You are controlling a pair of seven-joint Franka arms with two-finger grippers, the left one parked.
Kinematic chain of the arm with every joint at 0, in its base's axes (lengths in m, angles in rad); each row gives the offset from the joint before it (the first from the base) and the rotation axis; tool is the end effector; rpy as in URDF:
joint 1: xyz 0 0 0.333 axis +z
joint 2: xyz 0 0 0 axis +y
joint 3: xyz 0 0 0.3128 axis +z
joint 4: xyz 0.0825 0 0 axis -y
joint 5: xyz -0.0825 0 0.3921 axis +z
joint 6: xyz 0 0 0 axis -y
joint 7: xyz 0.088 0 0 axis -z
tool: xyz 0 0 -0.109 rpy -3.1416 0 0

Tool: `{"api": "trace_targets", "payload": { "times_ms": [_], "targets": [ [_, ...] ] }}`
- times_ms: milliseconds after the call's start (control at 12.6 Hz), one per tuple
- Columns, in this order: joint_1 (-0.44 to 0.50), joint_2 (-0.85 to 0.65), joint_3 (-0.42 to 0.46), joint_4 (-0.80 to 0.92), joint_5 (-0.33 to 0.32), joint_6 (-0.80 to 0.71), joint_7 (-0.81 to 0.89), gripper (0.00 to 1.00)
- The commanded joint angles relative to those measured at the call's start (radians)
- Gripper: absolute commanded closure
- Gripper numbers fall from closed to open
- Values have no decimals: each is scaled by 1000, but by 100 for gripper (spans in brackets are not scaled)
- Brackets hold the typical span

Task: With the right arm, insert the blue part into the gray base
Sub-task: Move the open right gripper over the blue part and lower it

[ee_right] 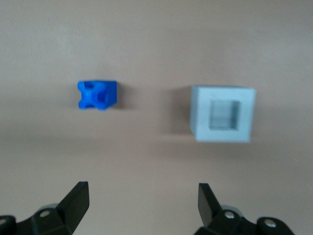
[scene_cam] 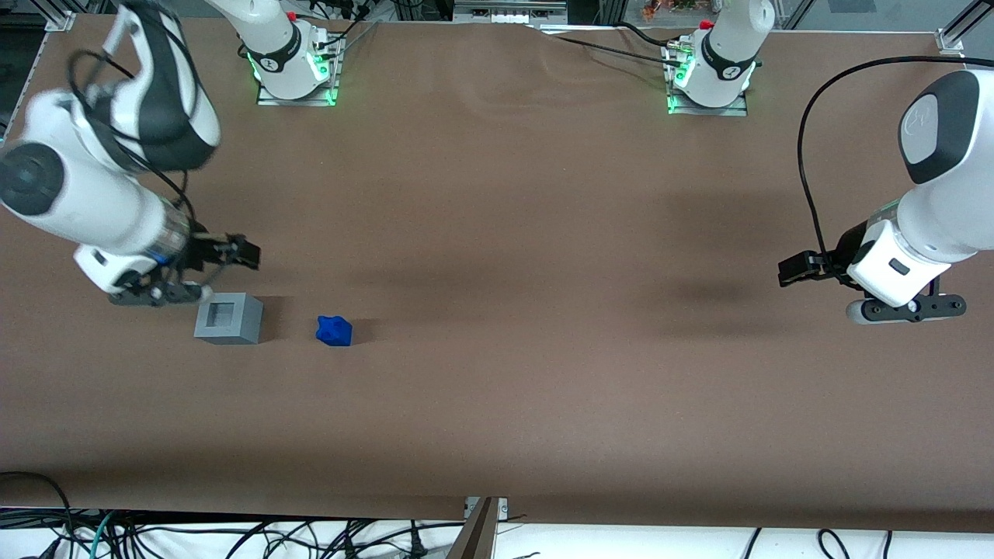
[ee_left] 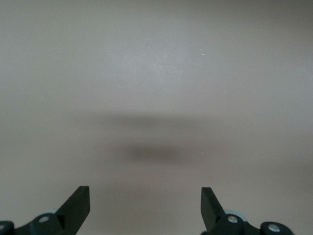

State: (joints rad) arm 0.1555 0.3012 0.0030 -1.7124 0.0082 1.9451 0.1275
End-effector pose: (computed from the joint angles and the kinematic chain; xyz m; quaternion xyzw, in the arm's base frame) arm 0.6334 0.1017 0.3990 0.9993 0.0138 -0.0345 0.0007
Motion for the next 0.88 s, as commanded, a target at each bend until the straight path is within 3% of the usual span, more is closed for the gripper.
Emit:
{"api": "trace_targets", "payload": {
  "times_ms": [0, 477, 795],
  "targets": [
    [50, 88, -1, 36, -10, 101, 102, 1],
    [143, 272, -8, 109, -11, 253, 165, 1],
    [145, 323, -8, 108, -24, 343, 165, 2]
  ]
}}
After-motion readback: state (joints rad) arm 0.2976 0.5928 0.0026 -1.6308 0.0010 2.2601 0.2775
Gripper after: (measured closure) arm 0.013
